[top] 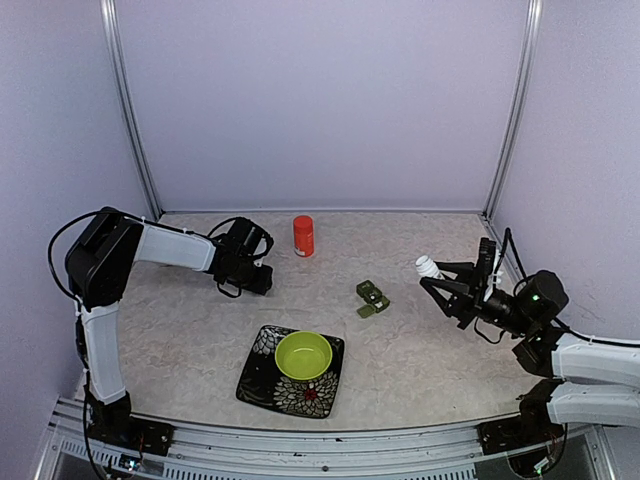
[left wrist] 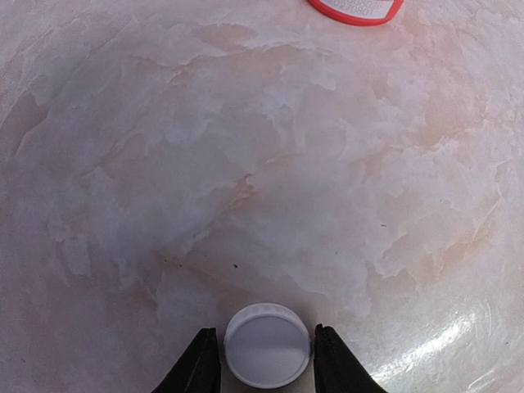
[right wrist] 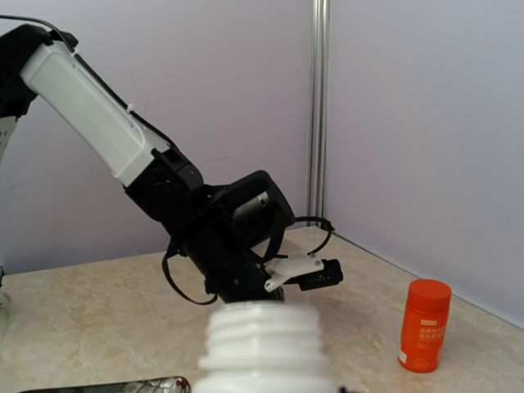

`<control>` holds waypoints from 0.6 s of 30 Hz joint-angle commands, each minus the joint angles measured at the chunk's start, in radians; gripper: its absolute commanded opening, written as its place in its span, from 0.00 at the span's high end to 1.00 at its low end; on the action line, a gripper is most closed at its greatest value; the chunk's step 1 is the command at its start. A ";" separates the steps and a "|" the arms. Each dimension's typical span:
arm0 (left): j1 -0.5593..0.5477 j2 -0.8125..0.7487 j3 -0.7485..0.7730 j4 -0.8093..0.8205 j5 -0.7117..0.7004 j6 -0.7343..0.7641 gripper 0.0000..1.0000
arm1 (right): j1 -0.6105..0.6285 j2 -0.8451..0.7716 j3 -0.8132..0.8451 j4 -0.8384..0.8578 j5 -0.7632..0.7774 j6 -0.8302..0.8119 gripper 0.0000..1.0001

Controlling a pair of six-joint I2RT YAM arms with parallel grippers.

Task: Sort the pills into containers
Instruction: Pick up the lid of the pill bottle from the center of the board.

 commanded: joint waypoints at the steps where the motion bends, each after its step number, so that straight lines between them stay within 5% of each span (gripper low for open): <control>1: -0.004 -0.013 -0.016 0.022 0.012 -0.002 0.60 | 0.007 0.009 0.037 -0.003 0.006 0.006 1.00; 18: -0.013 -0.017 -0.012 0.026 0.002 -0.004 0.57 | 0.007 0.021 0.047 -0.012 0.000 0.006 1.00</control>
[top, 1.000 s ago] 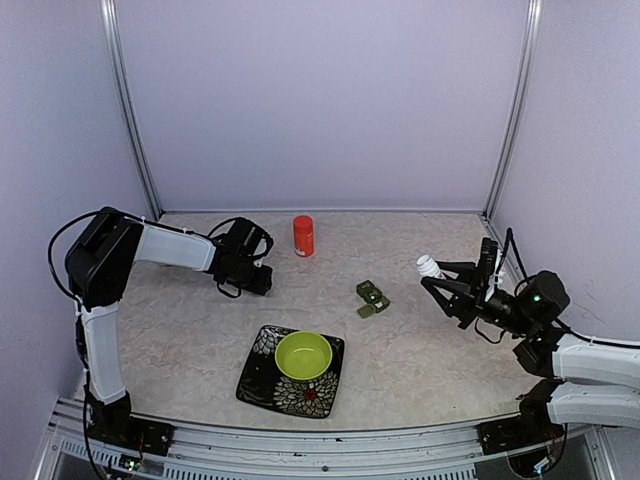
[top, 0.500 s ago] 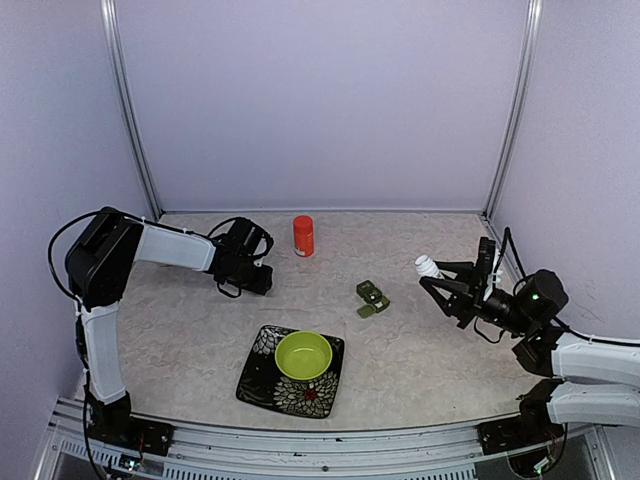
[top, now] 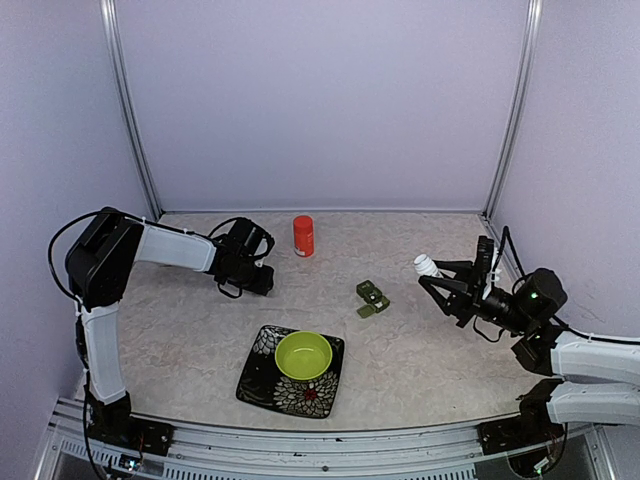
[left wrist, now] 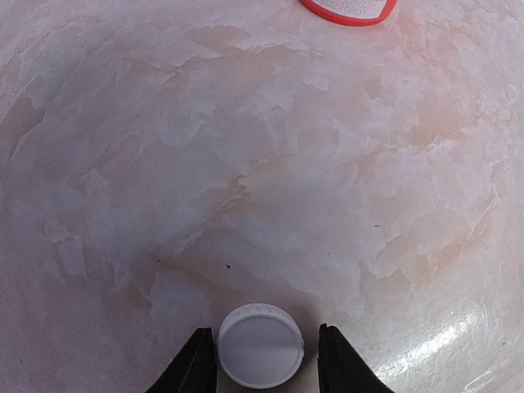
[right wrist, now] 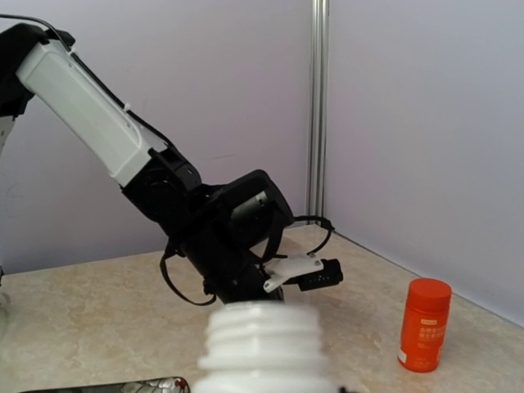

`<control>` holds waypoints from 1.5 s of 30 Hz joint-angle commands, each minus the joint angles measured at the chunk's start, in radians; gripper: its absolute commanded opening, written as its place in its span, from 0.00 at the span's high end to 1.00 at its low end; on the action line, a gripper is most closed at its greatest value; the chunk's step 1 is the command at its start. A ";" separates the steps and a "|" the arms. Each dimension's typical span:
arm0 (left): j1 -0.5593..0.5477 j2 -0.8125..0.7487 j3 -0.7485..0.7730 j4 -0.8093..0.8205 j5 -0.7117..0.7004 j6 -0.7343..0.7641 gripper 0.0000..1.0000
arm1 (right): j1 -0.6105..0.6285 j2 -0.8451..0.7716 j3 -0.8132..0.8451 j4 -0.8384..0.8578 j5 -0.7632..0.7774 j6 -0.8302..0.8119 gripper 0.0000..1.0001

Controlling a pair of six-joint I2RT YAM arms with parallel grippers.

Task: Sort the pills into containers
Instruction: Pick up the lid of the pill bottle from the center of the board, then close the lid of the pill bottle.

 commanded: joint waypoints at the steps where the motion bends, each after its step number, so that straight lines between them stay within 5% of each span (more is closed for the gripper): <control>1: -0.005 -0.018 -0.013 0.021 -0.001 -0.003 0.58 | 0.007 0.001 0.034 -0.013 0.000 0.005 1.00; 26: -0.025 -0.076 -0.012 0.016 0.020 0.000 0.73 | 0.007 0.014 0.042 -0.026 -0.020 0.011 1.00; 45: -0.253 -0.269 0.086 0.121 0.498 -0.116 0.73 | 0.060 0.144 0.154 -0.110 -0.100 -0.064 1.00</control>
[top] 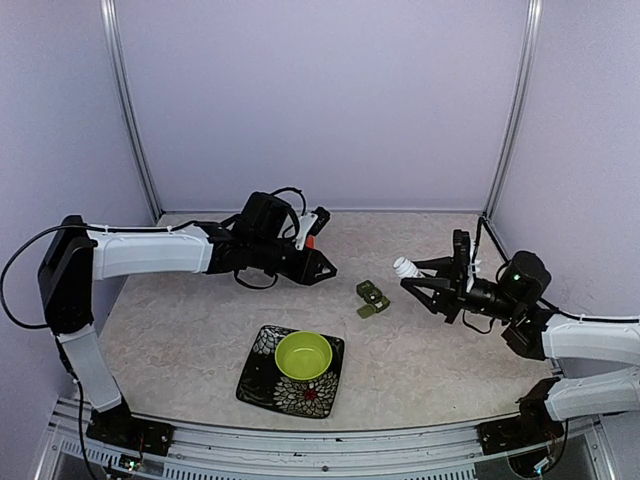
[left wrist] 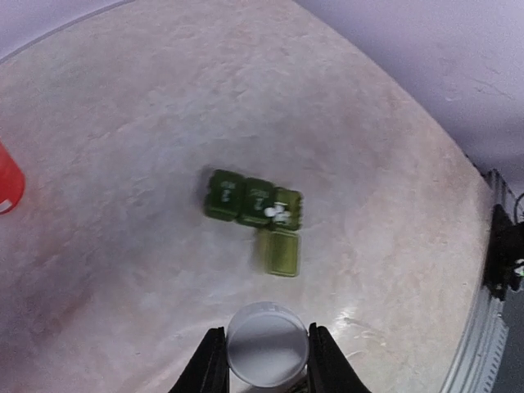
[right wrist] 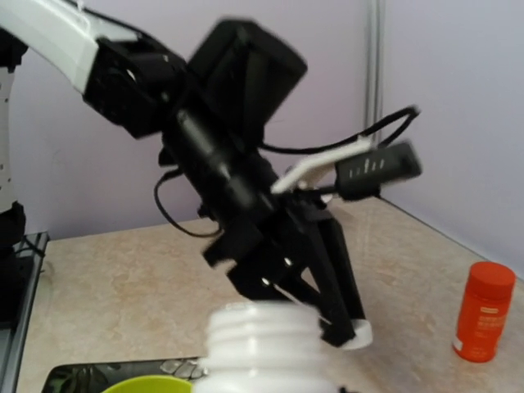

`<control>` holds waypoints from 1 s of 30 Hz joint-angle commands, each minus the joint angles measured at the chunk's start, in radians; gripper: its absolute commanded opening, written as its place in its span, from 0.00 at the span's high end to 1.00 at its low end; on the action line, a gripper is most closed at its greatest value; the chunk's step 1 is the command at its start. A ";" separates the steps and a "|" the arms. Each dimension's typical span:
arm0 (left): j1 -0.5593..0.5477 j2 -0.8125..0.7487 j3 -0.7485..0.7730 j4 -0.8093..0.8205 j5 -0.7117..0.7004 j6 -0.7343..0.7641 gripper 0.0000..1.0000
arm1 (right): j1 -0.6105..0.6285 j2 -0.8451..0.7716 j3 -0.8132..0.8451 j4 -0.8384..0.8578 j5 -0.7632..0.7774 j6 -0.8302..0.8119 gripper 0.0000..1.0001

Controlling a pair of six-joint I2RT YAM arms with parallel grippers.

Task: Sort the pills into containers
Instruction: Close the lid of the pill bottle.

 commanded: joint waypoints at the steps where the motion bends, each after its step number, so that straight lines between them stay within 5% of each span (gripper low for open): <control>1: -0.032 -0.065 0.027 0.102 0.186 -0.080 0.73 | 0.048 0.018 0.043 -0.037 0.016 -0.052 1.00; 17: -0.129 -0.147 0.037 0.286 0.293 -0.264 0.72 | 0.189 0.018 0.052 -0.046 0.320 -0.182 1.00; 30: -0.171 -0.118 0.062 0.346 0.353 -0.322 0.72 | 0.212 0.023 0.065 -0.033 0.352 -0.199 1.00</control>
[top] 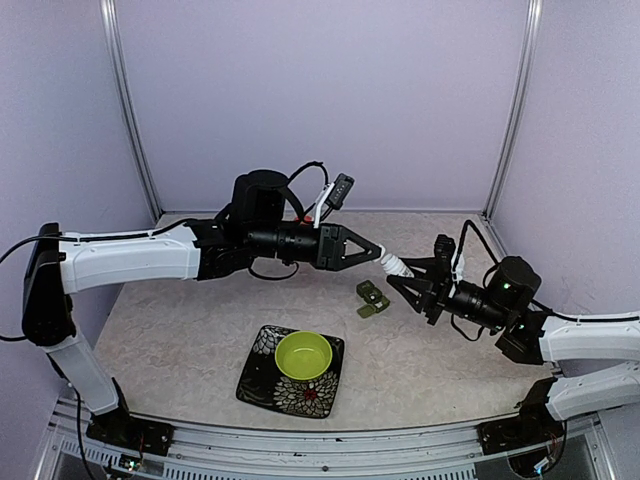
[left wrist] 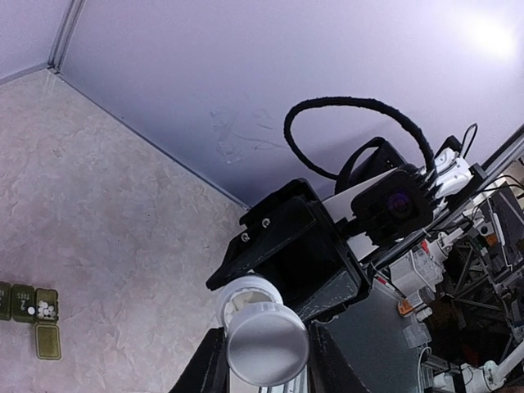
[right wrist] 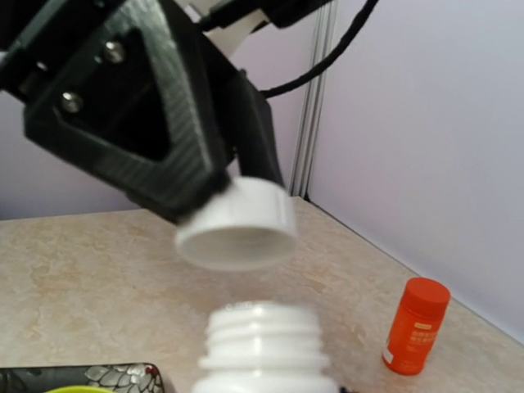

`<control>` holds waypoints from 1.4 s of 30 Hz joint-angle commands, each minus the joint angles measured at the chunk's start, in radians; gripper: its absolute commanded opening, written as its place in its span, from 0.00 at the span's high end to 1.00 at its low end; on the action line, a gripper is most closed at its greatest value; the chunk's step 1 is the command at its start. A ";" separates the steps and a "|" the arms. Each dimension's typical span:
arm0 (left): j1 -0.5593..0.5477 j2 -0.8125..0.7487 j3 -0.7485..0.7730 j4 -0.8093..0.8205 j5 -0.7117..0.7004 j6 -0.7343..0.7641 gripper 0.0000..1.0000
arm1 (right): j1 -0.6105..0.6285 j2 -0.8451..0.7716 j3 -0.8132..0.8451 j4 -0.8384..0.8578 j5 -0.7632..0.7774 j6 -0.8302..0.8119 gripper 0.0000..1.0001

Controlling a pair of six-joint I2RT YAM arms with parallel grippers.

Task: Sort the pills into containers
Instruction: Close the lid of the pill bottle.

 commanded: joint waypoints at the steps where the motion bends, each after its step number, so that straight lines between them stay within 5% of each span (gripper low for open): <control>1: -0.015 0.001 0.037 0.051 0.035 -0.029 0.72 | 0.018 0.003 0.033 0.012 0.018 -0.012 1.00; 42: -0.041 0.071 0.077 -0.006 0.030 -0.011 0.72 | 0.062 -0.034 0.063 -0.026 0.042 -0.050 1.00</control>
